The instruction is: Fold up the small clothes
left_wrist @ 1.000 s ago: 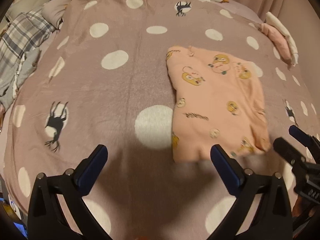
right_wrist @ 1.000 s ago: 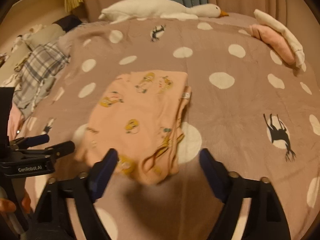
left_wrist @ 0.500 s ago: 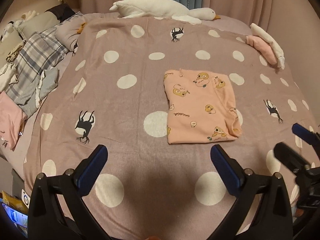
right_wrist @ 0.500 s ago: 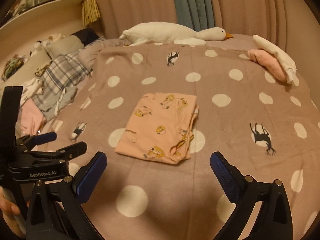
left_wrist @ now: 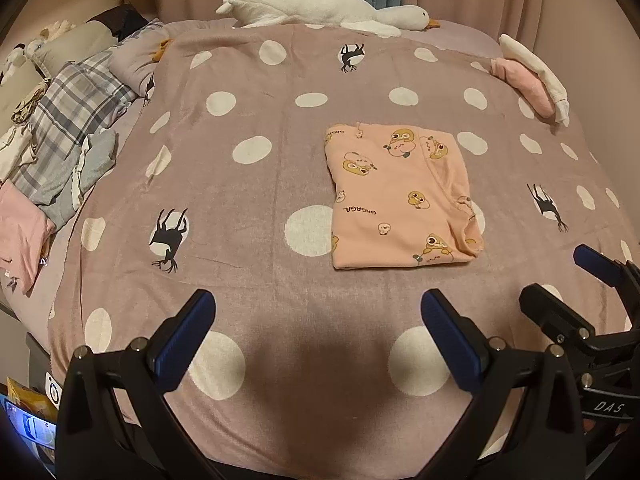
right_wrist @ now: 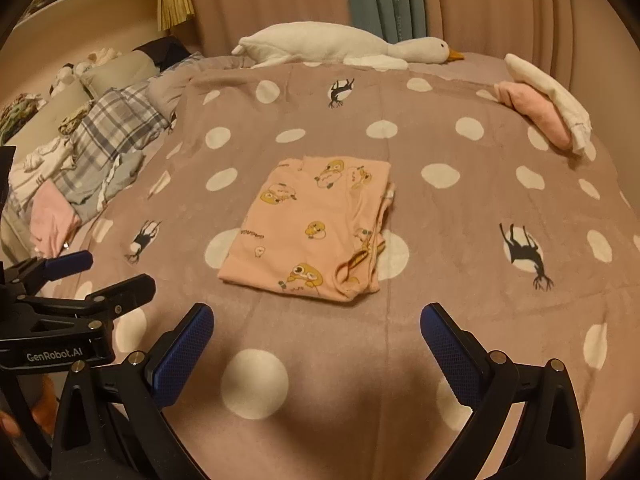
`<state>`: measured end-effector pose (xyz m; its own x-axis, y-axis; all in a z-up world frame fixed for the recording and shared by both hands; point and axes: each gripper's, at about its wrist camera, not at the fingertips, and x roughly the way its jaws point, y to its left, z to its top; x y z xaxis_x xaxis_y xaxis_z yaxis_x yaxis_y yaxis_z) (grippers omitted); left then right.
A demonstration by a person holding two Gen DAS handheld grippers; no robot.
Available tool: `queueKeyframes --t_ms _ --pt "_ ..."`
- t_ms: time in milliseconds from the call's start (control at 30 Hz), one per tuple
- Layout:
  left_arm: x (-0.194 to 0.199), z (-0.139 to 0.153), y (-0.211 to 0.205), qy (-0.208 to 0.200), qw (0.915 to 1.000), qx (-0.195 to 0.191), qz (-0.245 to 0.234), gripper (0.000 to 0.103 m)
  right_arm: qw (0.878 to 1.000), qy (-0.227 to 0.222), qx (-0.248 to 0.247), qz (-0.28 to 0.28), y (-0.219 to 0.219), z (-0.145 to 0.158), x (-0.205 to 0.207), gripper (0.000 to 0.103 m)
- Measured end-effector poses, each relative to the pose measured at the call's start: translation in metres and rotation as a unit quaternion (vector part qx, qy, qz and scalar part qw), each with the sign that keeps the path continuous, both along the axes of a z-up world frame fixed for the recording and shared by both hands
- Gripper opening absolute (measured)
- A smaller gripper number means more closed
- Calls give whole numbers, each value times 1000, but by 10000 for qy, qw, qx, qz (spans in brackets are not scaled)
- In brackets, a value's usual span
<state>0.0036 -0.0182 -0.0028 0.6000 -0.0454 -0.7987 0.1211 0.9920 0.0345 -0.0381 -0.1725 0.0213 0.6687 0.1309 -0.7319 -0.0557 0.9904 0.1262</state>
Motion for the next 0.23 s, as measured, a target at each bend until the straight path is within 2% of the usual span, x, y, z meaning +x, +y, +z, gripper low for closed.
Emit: queueKeyframes --t_ms 233 --pt "-1 1 2 -71 9999 42 65 103 10000 -5 3 -16 0 2 -1 102"
